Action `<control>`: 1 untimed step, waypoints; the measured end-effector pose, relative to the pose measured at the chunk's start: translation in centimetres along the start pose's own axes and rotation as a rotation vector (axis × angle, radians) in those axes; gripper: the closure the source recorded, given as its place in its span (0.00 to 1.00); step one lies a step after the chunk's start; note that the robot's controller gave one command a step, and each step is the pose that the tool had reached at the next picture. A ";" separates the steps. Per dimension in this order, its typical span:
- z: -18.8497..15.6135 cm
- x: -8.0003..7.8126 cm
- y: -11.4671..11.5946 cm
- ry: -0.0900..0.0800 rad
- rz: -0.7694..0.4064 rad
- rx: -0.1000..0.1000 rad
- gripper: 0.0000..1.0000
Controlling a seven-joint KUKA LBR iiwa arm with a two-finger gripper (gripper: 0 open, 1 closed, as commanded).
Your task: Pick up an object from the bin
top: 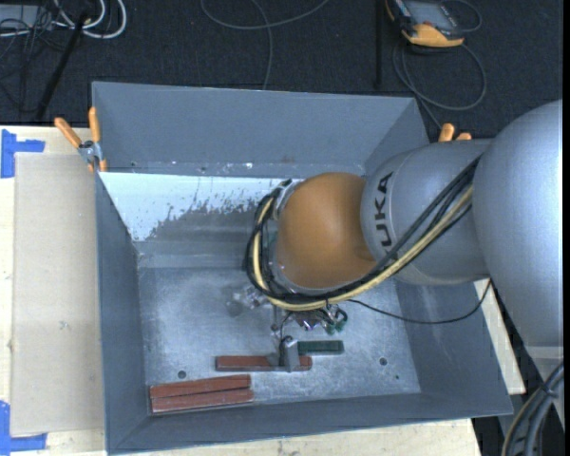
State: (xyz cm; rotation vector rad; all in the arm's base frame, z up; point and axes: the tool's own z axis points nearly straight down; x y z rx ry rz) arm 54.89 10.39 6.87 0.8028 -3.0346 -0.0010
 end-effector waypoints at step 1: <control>-5.7 -0.2 4.1 -0.006 0.007 0.000 0.00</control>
Offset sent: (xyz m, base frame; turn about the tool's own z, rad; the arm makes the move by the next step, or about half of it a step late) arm -0.0184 0.0337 0.0541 0.0099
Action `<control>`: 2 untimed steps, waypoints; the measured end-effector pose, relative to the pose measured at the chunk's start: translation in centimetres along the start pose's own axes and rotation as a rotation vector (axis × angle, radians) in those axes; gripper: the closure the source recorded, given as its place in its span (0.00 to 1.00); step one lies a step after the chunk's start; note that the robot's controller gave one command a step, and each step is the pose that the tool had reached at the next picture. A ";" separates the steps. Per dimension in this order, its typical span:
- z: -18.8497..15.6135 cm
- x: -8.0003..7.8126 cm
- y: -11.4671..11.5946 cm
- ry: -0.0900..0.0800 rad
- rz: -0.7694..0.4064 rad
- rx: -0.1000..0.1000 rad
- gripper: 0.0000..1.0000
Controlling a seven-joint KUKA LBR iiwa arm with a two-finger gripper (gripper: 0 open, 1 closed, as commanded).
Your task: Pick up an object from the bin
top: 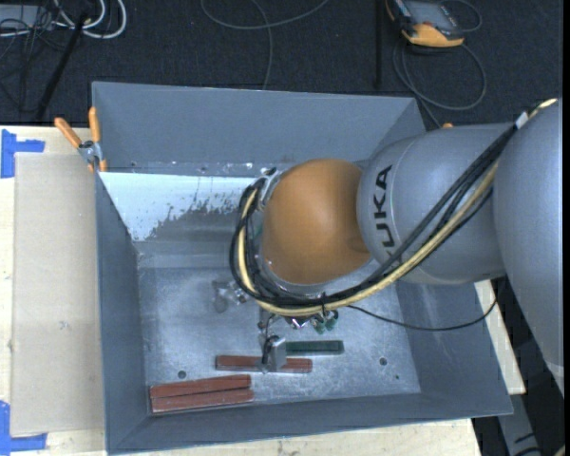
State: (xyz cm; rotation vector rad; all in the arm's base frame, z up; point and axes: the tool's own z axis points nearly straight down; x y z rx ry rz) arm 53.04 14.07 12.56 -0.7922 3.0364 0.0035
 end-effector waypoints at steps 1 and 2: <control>5.9 3.0 -4.4 0.010 -0.050 0.000 0.00; 5.3 2.6 -4.3 0.004 -0.048 0.002 1.00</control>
Offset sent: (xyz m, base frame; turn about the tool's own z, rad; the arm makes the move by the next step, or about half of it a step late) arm -0.0031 -0.0501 -0.0556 -0.0553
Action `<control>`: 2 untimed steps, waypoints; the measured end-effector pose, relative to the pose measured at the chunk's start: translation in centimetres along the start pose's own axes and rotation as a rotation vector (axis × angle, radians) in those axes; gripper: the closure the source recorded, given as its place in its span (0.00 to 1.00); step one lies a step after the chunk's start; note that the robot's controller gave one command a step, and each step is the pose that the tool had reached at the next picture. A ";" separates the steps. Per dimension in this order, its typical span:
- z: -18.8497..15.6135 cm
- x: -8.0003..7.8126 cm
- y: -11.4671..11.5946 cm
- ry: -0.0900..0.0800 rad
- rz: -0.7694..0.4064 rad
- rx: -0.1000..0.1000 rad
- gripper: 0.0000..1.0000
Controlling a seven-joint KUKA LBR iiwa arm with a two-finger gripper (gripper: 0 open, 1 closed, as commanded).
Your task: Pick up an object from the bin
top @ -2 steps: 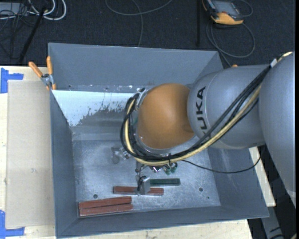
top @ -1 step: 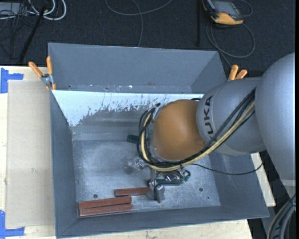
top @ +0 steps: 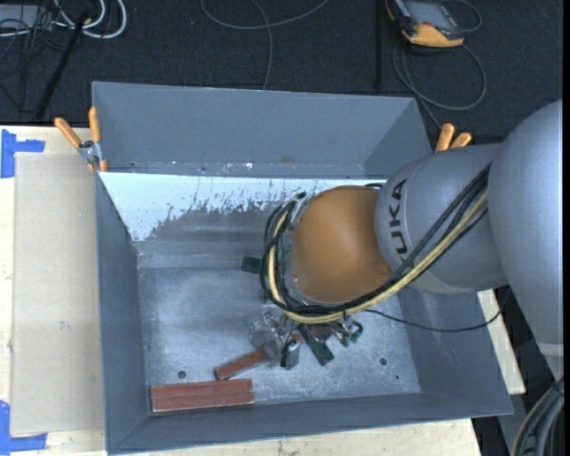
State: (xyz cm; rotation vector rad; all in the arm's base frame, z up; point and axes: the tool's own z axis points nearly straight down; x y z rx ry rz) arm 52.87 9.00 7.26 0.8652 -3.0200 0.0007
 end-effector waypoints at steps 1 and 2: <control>0.2 0.0 0.1 -0.003 -0.001 -0.001 0.00; -0.6 0.1 5.6 0.002 0.287 -0.003 0.00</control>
Offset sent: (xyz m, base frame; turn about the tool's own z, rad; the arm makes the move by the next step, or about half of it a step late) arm 0.0000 0.0000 0.0000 0.0000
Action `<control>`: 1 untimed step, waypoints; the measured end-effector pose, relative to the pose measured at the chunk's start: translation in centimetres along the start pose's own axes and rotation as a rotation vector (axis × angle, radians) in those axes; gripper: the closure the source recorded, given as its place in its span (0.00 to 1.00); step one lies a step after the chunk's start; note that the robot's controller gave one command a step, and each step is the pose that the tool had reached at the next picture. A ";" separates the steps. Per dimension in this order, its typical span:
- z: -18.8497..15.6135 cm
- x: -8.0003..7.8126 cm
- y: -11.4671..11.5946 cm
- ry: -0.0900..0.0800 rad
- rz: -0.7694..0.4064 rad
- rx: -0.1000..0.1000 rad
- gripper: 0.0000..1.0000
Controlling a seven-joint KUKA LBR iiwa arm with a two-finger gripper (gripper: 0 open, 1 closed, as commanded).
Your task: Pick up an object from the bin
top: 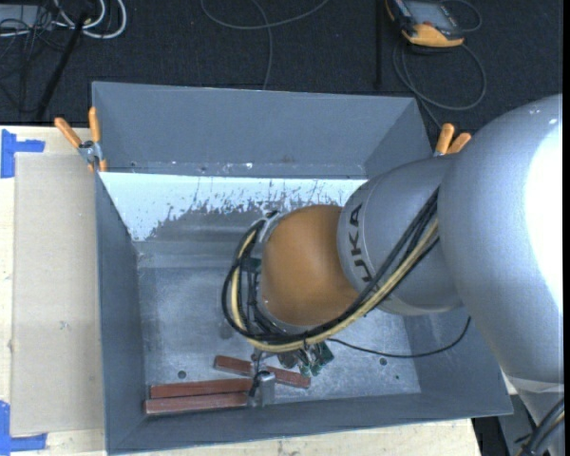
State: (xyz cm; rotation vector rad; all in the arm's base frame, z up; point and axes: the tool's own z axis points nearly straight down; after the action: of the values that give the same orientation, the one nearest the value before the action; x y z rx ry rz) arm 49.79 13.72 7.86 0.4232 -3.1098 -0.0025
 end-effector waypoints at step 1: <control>1.0 1.2 -4.9 0.000 0.113 0.003 0.00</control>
Offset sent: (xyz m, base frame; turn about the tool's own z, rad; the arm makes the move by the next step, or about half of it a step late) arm 0.0019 -0.0488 -0.0086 0.1109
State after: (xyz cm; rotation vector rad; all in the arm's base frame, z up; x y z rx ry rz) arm 49.96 8.66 6.90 0.2462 -3.1290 0.0024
